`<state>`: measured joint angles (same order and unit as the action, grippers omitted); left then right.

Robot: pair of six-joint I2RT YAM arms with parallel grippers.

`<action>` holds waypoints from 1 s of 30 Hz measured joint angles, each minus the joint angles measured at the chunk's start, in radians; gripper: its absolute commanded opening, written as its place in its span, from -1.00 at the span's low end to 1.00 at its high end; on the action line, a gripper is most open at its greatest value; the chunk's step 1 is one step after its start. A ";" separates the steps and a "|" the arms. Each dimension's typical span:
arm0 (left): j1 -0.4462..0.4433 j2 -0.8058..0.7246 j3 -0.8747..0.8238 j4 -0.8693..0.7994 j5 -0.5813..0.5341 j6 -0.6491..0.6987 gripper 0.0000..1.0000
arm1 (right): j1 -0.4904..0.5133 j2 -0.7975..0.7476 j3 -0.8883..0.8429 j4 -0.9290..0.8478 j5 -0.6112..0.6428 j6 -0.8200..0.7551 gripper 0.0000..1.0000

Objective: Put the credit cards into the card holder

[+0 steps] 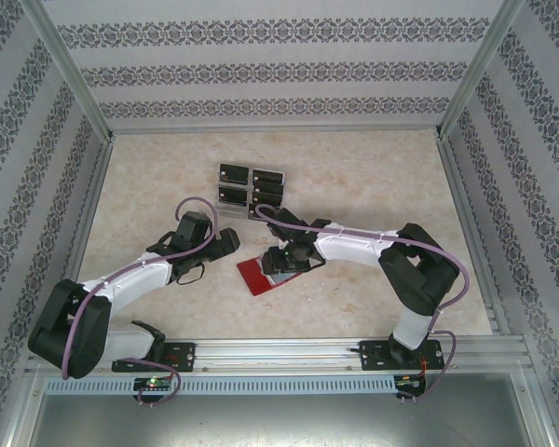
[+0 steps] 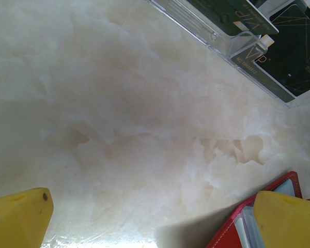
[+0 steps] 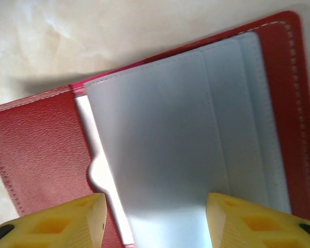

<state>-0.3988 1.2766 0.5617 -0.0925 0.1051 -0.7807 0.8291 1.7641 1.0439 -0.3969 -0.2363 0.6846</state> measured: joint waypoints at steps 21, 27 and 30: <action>0.001 0.023 0.005 0.028 0.019 0.011 1.00 | 0.191 0.063 0.204 -0.026 -0.109 0.021 0.09; 0.002 0.021 0.018 0.027 0.018 0.030 1.00 | 0.188 0.010 0.164 -0.048 -0.032 0.037 0.09; 0.002 0.016 0.018 0.024 0.018 0.041 1.00 | 0.166 -0.055 0.098 -0.047 0.005 0.066 0.09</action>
<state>-0.3969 1.2922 0.5793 -0.0681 0.1234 -0.7399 0.9951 1.7092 1.1416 -0.4442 -0.2314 0.7502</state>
